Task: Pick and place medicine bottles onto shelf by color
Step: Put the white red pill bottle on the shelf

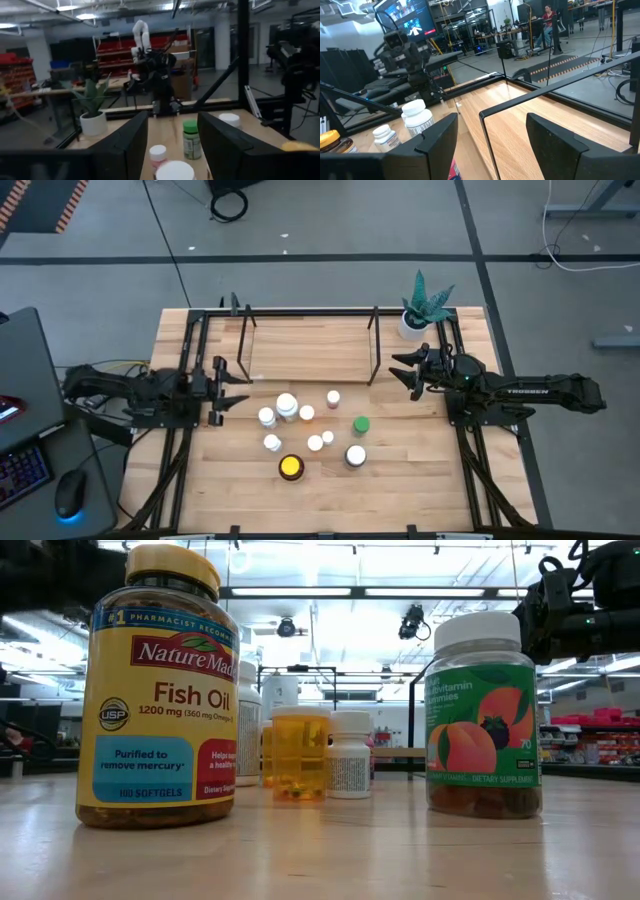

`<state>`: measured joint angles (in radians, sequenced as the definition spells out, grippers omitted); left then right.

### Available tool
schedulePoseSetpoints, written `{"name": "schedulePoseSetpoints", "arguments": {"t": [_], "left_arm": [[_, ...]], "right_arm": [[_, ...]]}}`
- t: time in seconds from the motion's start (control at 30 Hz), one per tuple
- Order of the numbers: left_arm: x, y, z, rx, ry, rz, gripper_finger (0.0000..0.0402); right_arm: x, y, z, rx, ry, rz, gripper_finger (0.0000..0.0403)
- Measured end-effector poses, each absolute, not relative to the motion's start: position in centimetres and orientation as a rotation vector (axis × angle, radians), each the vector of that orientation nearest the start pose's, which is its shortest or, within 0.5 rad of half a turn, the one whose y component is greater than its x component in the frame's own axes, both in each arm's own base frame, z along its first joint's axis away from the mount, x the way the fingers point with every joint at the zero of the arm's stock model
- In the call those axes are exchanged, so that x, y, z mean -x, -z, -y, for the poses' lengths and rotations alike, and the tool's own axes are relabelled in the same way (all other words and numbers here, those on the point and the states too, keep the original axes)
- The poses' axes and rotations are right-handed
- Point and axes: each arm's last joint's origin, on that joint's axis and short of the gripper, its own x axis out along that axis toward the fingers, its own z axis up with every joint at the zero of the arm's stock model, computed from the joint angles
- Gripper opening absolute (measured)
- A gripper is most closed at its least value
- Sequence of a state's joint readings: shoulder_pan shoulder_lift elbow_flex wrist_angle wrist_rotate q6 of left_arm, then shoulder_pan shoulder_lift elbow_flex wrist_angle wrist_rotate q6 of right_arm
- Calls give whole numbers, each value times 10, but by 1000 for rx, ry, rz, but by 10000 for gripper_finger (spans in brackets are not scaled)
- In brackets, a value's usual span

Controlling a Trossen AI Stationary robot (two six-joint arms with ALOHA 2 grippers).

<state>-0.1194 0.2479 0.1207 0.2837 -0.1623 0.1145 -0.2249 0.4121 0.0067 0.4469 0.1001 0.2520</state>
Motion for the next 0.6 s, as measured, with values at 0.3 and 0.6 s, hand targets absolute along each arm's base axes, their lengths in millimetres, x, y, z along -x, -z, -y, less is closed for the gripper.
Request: {"name": "schedulePoseSetpoints", "arguments": {"t": [0.3,0.6], "left_arm": [[-135,-231,0,60,-130,-190,151],[-163,-248,1,103,-166,-379,191]], "right_arm": [[-120,-172,30,-247,318,82,243],[-120,-172,30,-247,318,82,243]]}}
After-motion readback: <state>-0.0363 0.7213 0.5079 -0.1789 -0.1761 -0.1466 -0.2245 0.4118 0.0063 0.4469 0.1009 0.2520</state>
